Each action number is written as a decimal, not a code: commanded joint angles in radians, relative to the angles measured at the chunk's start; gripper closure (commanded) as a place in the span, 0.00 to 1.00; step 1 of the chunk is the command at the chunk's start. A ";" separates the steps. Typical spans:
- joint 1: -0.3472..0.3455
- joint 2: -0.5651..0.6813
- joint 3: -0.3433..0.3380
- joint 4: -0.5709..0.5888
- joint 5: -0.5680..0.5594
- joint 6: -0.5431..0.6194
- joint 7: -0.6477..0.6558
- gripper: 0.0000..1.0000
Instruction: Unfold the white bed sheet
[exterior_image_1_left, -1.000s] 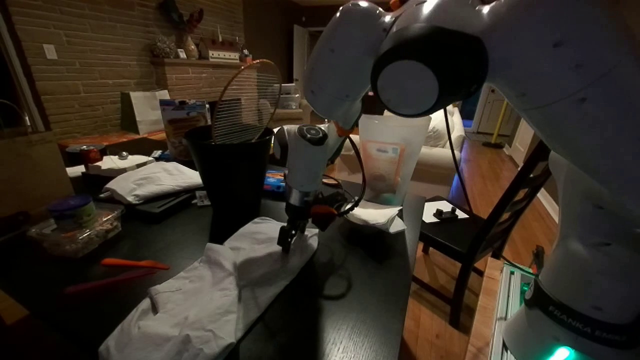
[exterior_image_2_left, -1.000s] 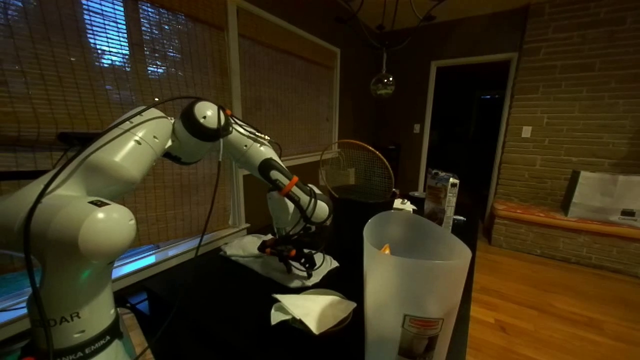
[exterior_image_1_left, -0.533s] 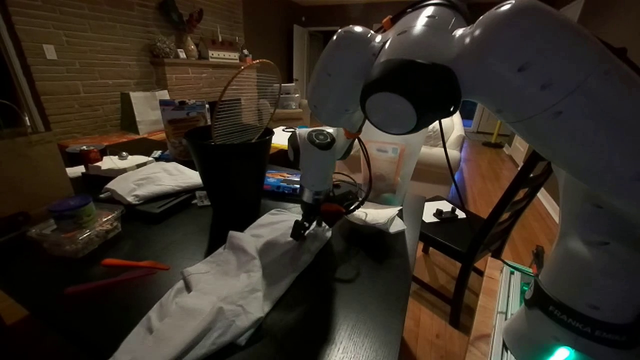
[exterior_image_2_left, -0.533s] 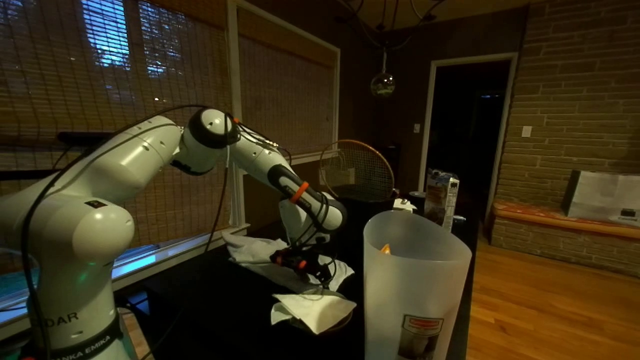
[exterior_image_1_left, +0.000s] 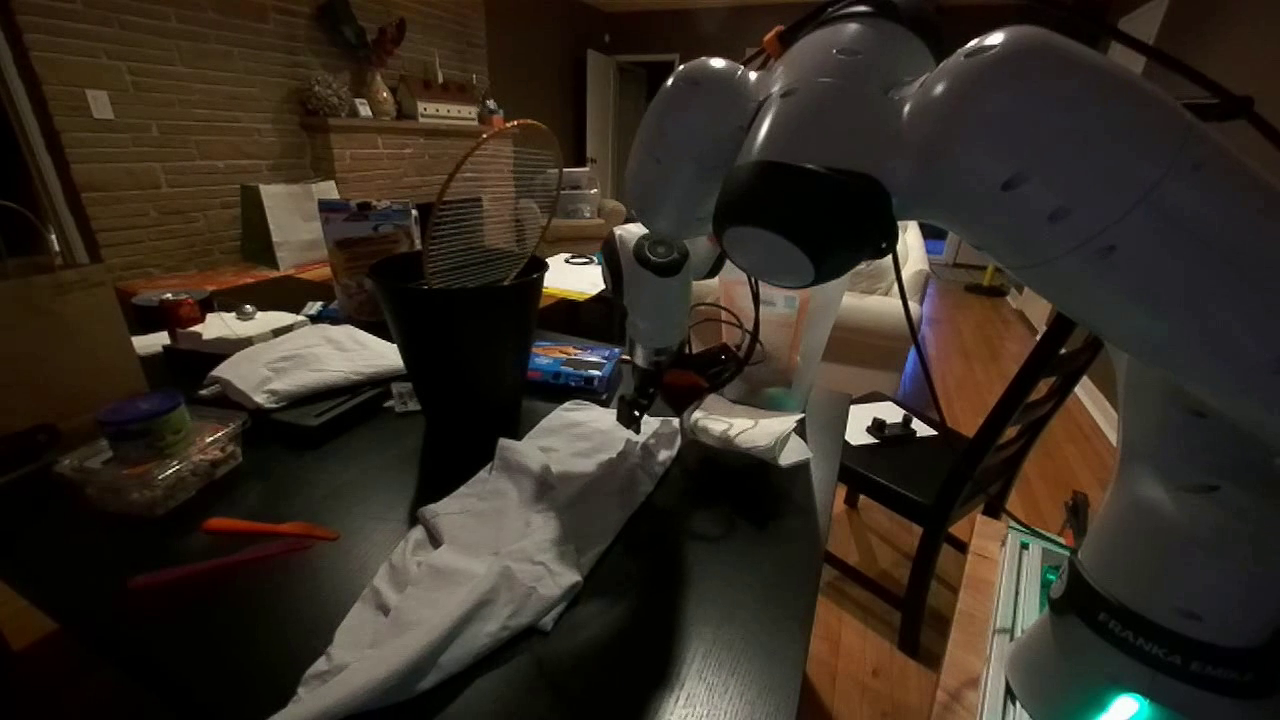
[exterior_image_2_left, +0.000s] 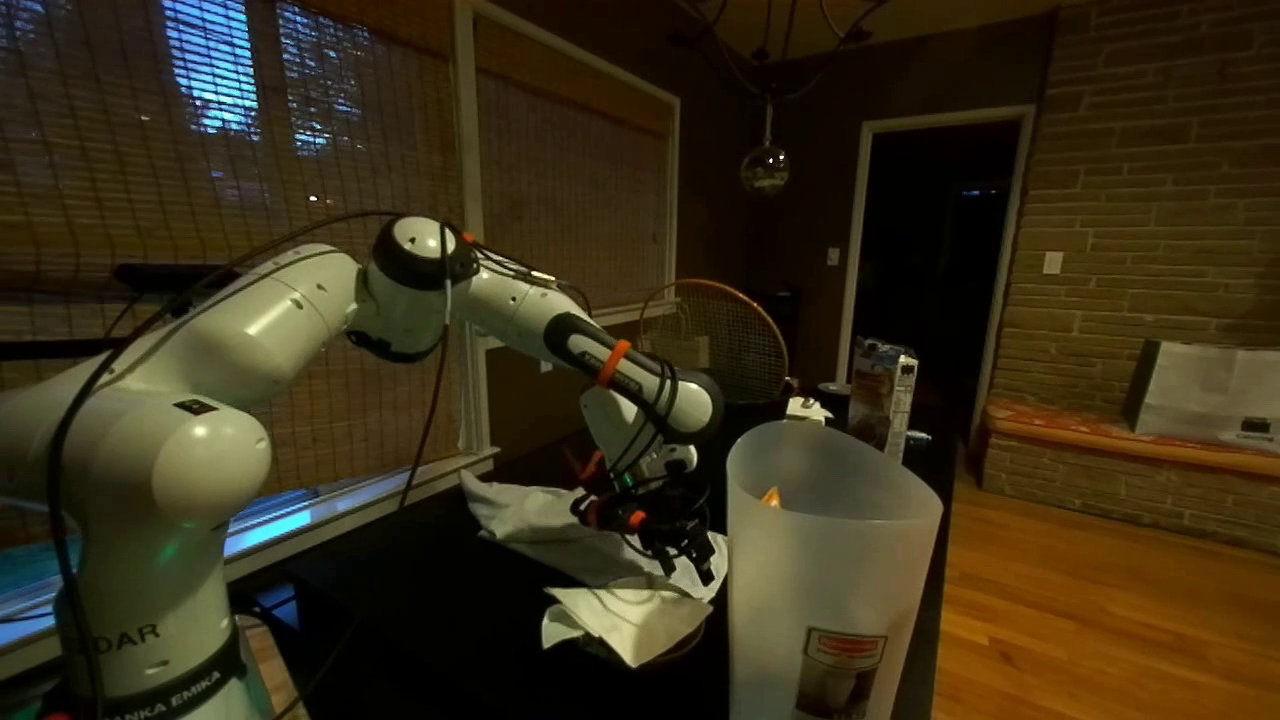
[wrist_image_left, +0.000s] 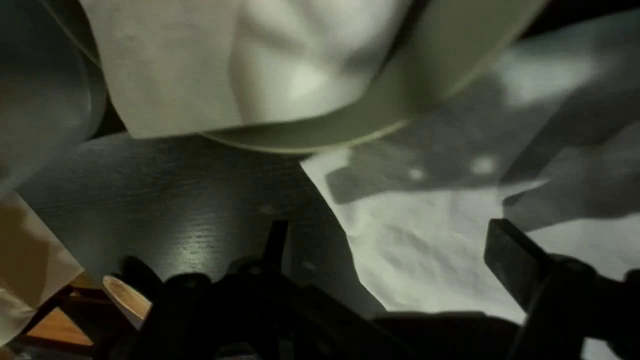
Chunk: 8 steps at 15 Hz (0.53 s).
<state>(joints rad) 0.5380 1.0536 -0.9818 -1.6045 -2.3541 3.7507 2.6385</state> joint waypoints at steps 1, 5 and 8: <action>0.089 -0.095 -0.001 -0.008 0.014 -0.009 -0.017 0.00; 0.116 -0.205 0.086 0.026 0.056 -0.041 -0.092 0.00; 0.112 -0.197 0.133 0.062 0.060 0.031 -0.059 0.00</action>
<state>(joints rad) 0.6777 0.8636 -0.8992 -1.5641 -2.3175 3.7314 2.5870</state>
